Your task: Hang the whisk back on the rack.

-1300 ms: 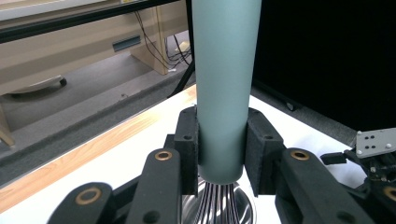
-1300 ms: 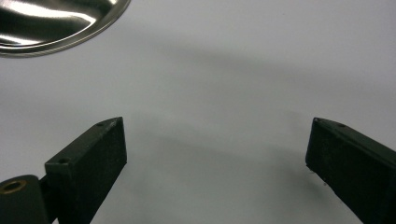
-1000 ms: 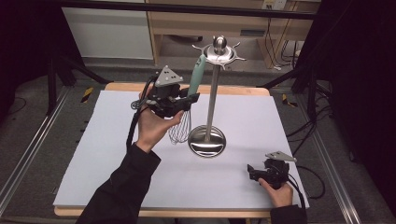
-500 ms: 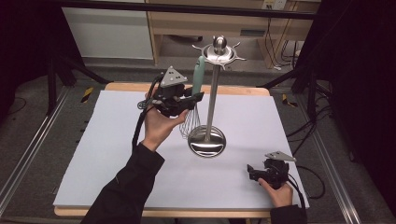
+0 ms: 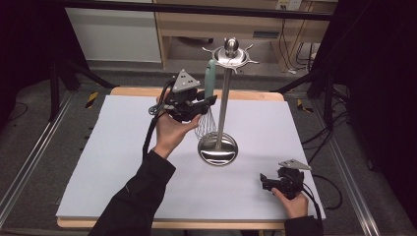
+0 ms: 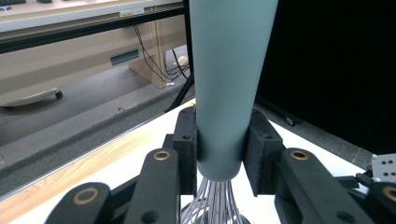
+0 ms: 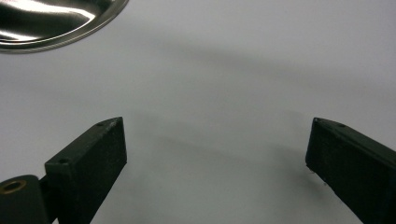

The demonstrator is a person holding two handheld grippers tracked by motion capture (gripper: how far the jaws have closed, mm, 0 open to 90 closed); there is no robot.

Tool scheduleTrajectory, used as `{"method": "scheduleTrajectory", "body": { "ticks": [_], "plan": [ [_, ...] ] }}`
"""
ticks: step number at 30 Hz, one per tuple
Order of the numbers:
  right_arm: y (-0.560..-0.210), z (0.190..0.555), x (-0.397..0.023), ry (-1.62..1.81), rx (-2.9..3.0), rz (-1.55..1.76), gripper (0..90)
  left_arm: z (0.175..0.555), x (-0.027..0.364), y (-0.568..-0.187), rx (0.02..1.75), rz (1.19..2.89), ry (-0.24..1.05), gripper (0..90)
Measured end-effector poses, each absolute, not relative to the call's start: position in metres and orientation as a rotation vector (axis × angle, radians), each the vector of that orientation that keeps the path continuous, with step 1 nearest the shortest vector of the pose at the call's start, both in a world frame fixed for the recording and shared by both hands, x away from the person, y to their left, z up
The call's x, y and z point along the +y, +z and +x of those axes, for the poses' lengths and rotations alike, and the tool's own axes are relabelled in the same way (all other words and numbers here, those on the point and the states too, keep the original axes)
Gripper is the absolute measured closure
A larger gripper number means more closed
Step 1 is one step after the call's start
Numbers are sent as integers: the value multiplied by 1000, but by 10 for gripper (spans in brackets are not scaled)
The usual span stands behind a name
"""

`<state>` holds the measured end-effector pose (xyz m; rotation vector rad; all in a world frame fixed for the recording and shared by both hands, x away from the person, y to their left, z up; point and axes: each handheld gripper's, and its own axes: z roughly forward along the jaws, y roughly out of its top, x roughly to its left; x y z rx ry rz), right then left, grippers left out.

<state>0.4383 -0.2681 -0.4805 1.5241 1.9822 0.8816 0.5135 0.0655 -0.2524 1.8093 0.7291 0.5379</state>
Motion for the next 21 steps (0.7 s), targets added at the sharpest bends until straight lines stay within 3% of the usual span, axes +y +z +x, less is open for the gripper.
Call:
{"method": "scheduleTrajectory", "body": {
  "ticks": [14,21],
  "plan": [
    [-480,438,-268,883,1981,1525,58,515,64,-253,733,1799,527,679],
    [-480,438,-268,878,1984,1522,58,514,65,-256,738,1805,525,610]
  ]
}}
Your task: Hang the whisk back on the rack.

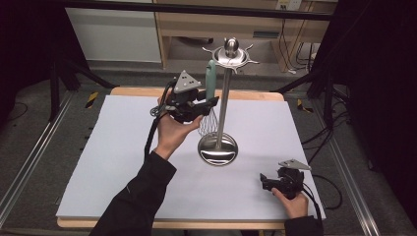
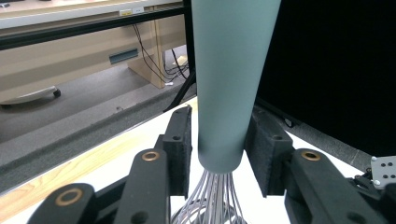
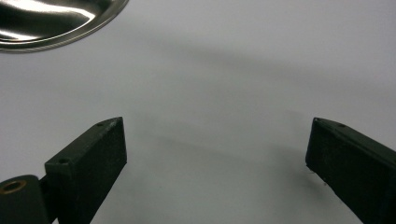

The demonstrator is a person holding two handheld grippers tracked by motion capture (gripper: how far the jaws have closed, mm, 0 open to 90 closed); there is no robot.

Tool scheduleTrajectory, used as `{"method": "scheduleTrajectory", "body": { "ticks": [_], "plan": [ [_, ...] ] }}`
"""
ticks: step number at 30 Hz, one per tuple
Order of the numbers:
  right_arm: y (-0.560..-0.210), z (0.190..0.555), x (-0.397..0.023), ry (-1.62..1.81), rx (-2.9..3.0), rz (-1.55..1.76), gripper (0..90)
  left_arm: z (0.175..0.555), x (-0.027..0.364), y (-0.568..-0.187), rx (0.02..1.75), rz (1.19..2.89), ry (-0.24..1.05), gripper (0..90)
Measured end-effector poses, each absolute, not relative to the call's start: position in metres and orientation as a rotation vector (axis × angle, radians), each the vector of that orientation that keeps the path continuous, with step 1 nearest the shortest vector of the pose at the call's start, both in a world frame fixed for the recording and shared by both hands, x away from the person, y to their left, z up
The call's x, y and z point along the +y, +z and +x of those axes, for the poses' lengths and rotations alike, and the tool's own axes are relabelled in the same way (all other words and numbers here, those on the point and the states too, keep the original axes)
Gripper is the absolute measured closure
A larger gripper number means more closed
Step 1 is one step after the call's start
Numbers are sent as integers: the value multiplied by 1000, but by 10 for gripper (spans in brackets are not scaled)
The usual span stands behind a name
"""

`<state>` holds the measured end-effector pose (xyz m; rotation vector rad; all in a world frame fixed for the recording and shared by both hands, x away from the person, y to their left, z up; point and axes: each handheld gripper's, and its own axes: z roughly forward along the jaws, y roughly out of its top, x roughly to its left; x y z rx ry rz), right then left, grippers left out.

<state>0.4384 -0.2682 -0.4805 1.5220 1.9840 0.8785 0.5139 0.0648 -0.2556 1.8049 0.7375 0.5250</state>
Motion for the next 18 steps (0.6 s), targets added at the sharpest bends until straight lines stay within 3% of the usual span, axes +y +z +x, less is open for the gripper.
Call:
{"method": "scheduleTrajectory", "body": {
  "ticks": [18],
  "plan": [
    [-481,438,-268,880,1983,1522,58,502,75,-266,718,1818,551,445]
  ]
}}
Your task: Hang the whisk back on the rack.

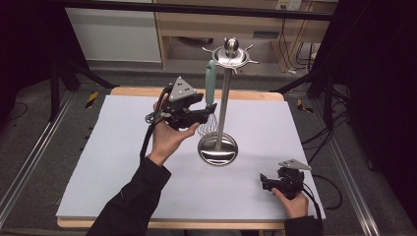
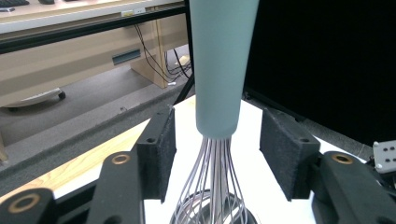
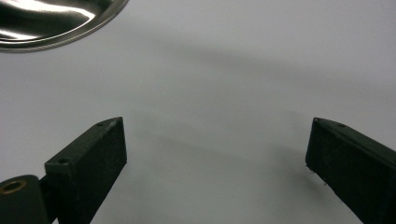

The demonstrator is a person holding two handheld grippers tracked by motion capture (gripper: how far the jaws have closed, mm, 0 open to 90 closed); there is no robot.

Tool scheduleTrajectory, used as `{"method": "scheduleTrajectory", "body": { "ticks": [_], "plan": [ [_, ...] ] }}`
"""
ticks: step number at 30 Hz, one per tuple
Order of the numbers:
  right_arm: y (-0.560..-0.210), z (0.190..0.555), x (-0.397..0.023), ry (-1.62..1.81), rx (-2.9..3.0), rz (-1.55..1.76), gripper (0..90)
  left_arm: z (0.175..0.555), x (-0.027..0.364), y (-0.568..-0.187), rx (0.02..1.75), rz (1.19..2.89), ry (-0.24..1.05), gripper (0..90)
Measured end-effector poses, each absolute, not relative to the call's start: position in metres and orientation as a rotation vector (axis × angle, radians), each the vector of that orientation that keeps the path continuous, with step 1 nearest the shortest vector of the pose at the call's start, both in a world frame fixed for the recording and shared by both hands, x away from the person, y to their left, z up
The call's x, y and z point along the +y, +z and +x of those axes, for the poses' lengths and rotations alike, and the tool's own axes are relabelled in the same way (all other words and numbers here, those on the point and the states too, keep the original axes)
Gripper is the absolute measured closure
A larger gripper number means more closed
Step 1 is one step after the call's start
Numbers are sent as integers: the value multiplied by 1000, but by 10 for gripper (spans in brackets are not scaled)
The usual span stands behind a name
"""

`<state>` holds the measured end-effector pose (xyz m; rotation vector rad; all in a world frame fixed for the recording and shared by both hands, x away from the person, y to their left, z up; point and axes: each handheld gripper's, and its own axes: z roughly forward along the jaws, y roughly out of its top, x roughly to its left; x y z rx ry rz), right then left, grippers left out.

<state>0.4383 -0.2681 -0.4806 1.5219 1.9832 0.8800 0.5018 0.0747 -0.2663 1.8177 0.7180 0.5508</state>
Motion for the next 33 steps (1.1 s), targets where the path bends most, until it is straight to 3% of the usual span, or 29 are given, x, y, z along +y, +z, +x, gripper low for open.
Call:
{"method": "scheduleTrajectory", "body": {
  "ticks": [33],
  "plan": [
    [-482,439,-269,869,1990,1521,58,480,120,-351,810,1898,502,390]
  ]
}}
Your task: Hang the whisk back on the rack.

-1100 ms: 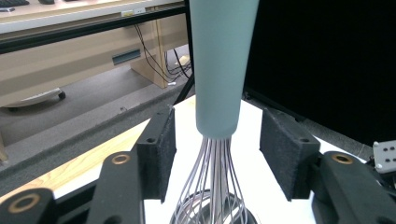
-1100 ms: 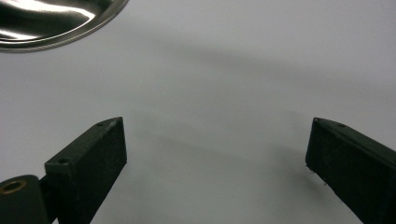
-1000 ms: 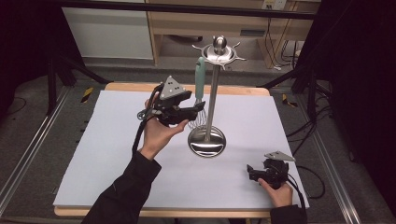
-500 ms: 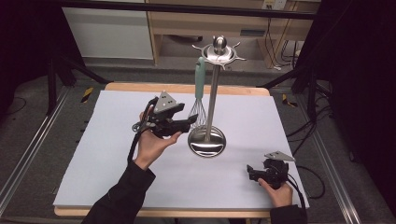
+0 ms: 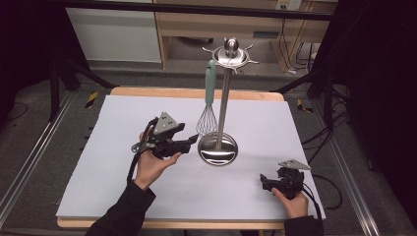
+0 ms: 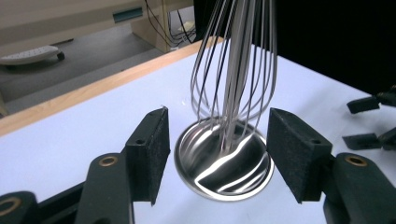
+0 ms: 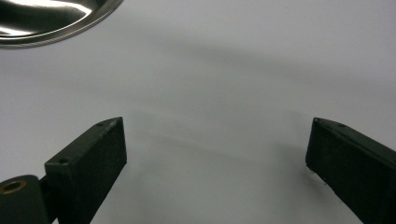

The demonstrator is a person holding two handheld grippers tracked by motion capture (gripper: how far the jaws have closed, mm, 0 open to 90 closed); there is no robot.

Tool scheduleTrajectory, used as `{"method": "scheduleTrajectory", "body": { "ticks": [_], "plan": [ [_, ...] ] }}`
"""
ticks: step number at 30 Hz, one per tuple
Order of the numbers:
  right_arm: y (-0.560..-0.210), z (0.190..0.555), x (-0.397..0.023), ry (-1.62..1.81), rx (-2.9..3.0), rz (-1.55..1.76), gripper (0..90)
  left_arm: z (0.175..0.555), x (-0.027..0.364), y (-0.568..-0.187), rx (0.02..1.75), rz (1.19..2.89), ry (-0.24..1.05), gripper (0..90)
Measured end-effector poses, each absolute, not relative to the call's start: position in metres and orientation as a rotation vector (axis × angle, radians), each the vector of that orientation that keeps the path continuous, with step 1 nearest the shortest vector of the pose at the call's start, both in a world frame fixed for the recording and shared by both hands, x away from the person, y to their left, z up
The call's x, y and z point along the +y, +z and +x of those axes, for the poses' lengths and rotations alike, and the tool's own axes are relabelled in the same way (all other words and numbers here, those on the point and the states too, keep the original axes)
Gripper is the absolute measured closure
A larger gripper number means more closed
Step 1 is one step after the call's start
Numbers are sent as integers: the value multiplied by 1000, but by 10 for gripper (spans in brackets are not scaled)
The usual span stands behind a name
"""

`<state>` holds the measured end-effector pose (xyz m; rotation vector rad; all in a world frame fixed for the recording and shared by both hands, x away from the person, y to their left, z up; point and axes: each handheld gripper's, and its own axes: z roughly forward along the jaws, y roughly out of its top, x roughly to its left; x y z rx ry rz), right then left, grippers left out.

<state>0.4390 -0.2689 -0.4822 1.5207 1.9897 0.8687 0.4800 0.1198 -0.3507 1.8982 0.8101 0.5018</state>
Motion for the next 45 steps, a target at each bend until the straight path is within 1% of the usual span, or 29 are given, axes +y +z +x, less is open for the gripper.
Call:
{"method": "scheduleTrajectory", "body": {
  "ticks": [17,21,27,31,38,45],
  "plan": [
    [-483,439,-271,860,1979,1534,58,473,165,-398,928,1902,479,370],
    [-484,439,-272,843,1973,1556,58,471,179,-411,967,1915,482,341],
    [-484,439,-274,843,1958,1567,58,470,201,-432,1040,1917,482,328],
    [-484,439,-276,842,1947,1592,58,471,213,-437,1079,1912,492,315],
    [-484,440,-283,810,1938,1583,57,469,232,-451,1141,1938,553,288],
    [-485,440,-283,778,1945,1563,56,468,251,-454,1191,1922,573,273]
  ]
}}
